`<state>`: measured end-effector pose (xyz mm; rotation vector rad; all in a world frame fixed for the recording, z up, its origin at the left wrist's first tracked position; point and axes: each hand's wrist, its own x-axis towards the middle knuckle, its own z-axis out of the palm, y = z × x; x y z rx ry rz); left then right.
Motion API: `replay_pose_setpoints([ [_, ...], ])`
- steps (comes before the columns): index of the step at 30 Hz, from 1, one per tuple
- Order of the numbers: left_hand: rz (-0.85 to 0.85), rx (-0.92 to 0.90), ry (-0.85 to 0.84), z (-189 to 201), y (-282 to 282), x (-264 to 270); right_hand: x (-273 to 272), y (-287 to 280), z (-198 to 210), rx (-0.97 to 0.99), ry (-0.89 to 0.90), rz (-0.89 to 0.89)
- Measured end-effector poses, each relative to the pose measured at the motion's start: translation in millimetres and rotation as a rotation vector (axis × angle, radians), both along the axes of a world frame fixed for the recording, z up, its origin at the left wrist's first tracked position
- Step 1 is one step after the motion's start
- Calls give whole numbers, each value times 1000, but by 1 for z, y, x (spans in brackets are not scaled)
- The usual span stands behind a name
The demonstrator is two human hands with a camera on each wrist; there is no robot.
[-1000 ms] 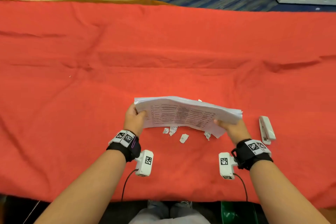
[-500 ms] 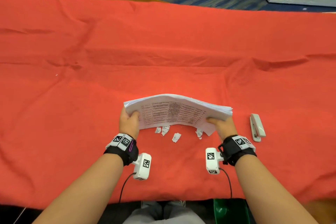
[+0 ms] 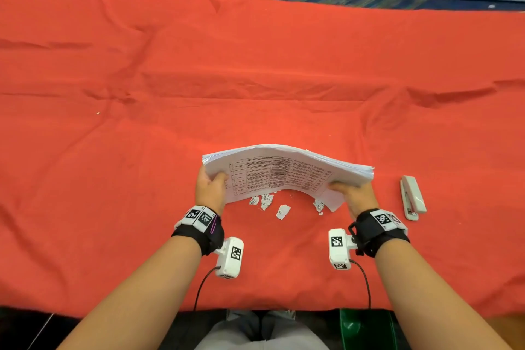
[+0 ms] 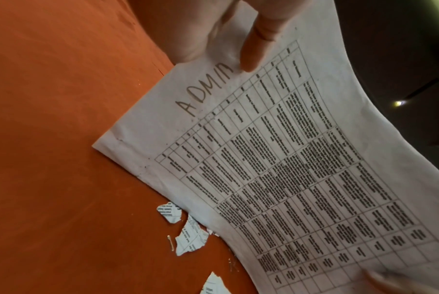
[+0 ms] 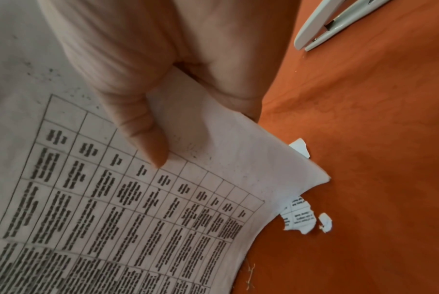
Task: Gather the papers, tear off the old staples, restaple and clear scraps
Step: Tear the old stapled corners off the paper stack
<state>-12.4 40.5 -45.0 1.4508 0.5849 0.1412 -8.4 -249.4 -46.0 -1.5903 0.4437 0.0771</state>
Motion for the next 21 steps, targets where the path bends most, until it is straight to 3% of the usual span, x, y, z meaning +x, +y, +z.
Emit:
replay_pose_setpoints([
  [14, -96, 54, 50, -16, 1, -2, 6, 0, -4, -21, 32, -10],
  [21, -361, 277, -10, 36, 5, 30, 19, -21, 26, 64, 1, -79],
])
